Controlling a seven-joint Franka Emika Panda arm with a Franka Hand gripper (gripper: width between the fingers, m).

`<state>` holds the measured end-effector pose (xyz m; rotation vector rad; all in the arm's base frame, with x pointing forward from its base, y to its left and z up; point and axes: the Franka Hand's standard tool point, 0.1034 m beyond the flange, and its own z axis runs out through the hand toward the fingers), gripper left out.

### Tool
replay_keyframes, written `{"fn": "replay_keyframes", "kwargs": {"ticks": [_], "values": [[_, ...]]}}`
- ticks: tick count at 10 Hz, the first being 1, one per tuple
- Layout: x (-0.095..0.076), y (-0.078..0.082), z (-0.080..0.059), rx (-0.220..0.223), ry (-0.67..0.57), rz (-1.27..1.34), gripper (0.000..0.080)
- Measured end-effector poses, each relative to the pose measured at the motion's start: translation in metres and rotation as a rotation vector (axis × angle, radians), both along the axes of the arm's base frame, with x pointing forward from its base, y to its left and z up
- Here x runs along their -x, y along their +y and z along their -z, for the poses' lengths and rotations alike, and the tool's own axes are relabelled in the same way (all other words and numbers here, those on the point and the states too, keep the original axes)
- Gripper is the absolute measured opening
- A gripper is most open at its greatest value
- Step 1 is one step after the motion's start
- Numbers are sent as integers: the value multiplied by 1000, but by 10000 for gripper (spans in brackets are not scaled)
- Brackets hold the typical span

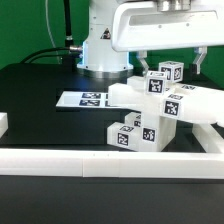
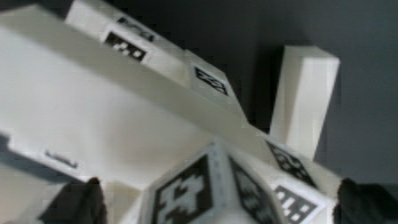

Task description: Assemble chair

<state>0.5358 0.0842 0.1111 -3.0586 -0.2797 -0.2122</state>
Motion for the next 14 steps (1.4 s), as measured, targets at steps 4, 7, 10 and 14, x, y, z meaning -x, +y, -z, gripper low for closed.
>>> {"fn": "replay_keyframes", "kwargs": {"ticks": [4,7,10,14], "values": [[-2,-1,-1,65,-22,-311,637],[-1,-2,-1,65,-21,-308,269],[-1,-1,0,57,-18,-254,266],[-2,2,0,-31,-16,215,266]]}}
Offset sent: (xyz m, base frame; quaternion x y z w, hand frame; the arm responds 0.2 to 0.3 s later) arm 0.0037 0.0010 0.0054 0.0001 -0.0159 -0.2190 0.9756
